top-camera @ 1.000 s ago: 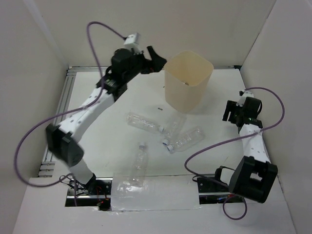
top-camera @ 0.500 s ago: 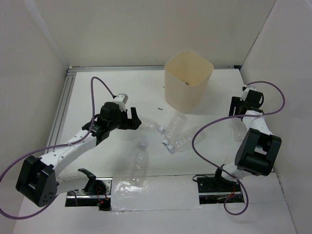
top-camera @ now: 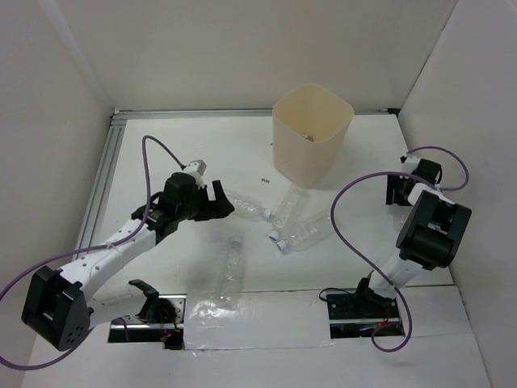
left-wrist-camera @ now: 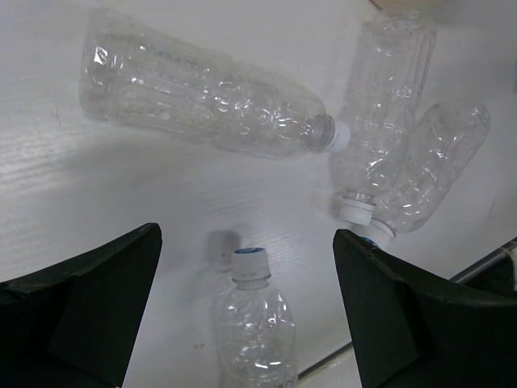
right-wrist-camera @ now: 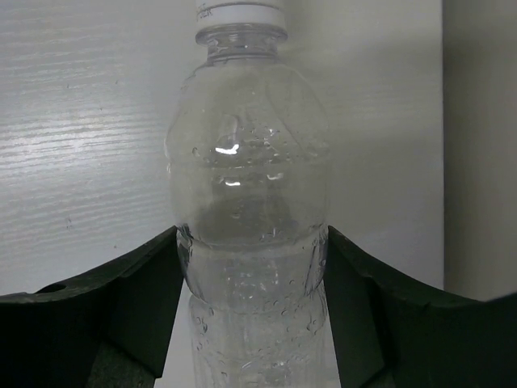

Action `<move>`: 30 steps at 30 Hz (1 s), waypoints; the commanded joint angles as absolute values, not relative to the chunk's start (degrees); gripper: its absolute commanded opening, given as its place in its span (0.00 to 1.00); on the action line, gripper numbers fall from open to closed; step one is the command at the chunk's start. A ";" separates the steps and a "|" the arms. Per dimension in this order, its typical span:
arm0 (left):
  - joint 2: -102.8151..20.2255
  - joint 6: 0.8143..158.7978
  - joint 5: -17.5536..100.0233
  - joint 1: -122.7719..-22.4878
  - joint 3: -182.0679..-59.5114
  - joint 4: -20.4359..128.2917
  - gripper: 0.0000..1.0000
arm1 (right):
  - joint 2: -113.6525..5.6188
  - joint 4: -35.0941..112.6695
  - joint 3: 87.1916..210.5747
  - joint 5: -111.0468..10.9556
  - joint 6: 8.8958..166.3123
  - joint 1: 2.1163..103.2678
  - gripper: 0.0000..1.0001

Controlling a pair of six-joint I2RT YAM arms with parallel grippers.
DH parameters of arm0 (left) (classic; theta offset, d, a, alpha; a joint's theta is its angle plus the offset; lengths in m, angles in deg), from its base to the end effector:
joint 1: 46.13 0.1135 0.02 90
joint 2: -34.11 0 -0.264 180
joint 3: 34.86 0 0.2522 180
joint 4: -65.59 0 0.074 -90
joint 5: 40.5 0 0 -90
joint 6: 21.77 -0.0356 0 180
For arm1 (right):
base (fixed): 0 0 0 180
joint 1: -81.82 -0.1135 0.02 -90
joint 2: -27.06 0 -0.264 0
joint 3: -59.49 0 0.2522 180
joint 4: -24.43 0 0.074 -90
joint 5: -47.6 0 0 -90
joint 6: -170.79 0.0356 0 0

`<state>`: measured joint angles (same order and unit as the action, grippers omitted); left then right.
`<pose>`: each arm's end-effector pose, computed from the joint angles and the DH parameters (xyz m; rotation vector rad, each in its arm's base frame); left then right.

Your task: Put the plastic bottles in the bin

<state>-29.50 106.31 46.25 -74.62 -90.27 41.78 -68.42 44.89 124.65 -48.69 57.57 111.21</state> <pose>0.2145 -0.1187 0.2560 -0.1508 2.2158 -0.7281 0.2913 -0.1596 0.1642 0.0846 2.4672 -0.2681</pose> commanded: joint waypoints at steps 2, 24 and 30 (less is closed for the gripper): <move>-28.20 111.03 44.92 -77.84 -94.14 34.10 1.00 | -64.29 49.44 123.96 -56.54 52.69 112.58 0.03; -37.25 123.51 61.97 -101.59 -89.40 19.04 1.00 | -52.64 38.38 157.62 -84.78 76.92 90.26 0.05; -40.42 125.88 64.17 -104.57 -89.40 20.18 1.00 | -61.69 34.32 163.24 -79.76 77.45 78.66 0.08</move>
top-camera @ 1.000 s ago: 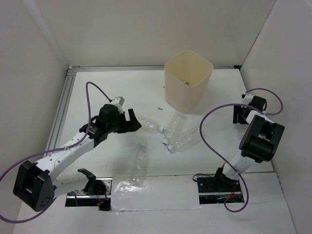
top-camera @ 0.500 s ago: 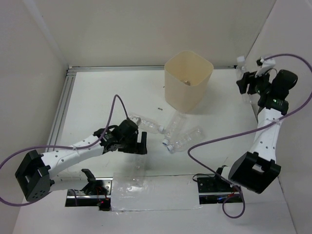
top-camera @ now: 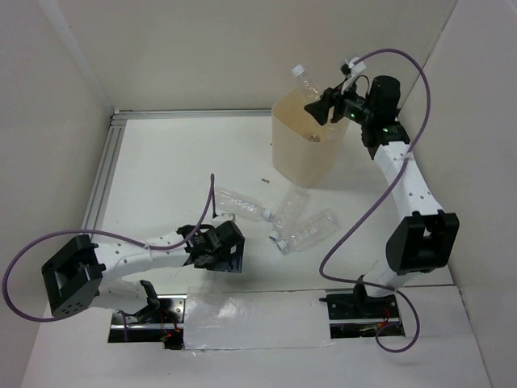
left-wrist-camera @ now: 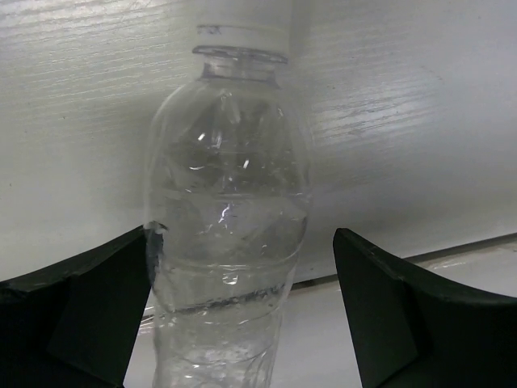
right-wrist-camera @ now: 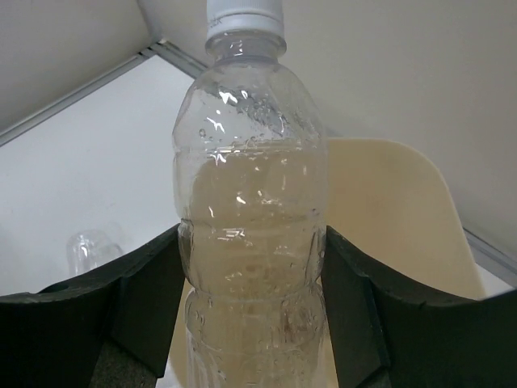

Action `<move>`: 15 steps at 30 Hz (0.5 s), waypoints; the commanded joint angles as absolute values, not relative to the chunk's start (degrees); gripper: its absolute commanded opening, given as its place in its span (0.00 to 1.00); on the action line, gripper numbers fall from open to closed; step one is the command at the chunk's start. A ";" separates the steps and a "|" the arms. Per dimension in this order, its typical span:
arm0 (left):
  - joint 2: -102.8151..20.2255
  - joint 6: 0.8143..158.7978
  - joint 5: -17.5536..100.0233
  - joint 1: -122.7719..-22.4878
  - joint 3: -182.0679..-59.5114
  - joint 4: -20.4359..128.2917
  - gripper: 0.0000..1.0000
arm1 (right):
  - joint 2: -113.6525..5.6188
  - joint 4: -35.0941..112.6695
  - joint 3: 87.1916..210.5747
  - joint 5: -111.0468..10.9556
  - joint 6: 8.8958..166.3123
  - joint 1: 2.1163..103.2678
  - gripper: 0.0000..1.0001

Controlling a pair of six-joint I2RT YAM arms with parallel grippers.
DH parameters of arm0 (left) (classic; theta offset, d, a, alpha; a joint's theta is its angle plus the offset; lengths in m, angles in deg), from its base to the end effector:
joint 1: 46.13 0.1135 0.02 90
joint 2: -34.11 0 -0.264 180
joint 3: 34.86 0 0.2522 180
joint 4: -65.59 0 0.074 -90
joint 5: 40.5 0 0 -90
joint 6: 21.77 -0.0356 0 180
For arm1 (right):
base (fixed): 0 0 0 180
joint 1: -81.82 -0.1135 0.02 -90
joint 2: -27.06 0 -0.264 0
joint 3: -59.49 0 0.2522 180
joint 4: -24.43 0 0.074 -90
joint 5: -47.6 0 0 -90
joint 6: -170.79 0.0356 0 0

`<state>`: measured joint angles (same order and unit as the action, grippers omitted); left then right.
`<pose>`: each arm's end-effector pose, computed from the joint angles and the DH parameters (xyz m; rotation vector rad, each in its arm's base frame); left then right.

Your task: Put the plastic bottles in the bin

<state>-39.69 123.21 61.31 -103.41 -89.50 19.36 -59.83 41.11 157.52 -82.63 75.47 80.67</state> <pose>0.1304 -0.1895 0.1853 -0.0067 2.7150 -0.3351 0.3533 0.0301 0.4161 -0.6159 1.5536 0.5281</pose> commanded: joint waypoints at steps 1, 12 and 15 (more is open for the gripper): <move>-41.03 126.58 64.17 -105.10 -88.88 20.18 1.00 | -62.58 34.33 164.21 -79.15 77.97 78.13 0.08; -43.57 126.50 61.89 -105.81 -84.74 25.80 0.93 | -69.43 33.54 168.70 -75.98 77.36 74.35 0.19; -44.90 125.27 61.89 -105.81 -85.27 26.42 0.86 | -73.04 35.63 168.18 -75.28 75.88 74.35 0.49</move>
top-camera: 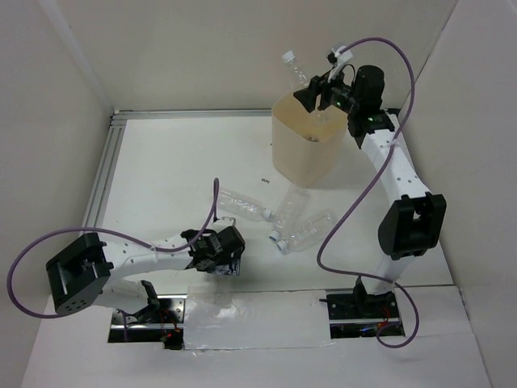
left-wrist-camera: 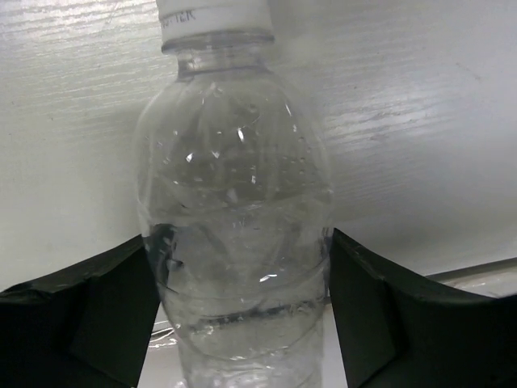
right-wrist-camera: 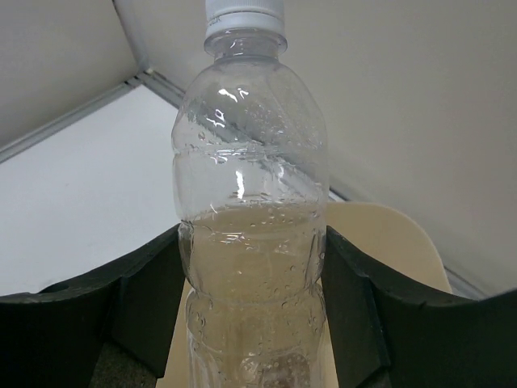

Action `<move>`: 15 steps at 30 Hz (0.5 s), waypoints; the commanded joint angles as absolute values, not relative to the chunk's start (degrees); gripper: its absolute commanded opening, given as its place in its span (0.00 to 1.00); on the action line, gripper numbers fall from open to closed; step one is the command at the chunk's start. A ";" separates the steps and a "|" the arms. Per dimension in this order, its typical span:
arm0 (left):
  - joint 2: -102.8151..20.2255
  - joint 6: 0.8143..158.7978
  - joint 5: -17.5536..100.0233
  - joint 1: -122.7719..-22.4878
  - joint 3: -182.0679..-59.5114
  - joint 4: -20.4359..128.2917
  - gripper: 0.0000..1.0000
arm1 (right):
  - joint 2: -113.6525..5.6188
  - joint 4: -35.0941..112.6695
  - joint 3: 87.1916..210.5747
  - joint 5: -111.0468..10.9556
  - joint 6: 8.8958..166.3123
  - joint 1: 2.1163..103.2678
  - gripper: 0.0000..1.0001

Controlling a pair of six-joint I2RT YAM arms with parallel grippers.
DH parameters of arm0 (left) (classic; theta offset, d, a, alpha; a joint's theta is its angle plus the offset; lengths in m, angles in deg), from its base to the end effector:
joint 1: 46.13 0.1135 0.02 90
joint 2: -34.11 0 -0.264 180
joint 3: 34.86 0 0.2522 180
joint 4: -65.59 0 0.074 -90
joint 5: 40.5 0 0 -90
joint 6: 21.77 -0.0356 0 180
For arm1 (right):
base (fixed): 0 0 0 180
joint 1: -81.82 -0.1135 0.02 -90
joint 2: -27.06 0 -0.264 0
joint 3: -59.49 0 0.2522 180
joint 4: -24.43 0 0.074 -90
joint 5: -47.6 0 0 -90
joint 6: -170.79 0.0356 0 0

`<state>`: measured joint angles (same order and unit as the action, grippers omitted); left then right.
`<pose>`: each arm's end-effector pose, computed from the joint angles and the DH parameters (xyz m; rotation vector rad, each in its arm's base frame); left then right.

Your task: Put the plastic bottles in the bin

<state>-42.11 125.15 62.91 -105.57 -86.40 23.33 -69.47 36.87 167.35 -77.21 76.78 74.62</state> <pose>0.1235 -0.1928 0.1646 -0.0054 2.7183 -0.3026 0.3948 0.0704 0.4233 -0.6218 1.4867 0.5247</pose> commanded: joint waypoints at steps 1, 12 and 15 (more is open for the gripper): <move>-45.69 124.75 61.37 -105.81 -85.27 26.42 0.81 | -73.04 35.64 167.56 -75.28 74.56 74.35 0.56; -34.74 117.73 59.35 -107.13 -98.43 21.59 0.19 | -62.95 54.96 173.90 -79.66 69.91 85.93 1.00; -33.04 110.43 58.29 -107.13 -110.26 22.12 0.13 | -53.06 58.23 166.18 -88.26 62.44 93.64 0.80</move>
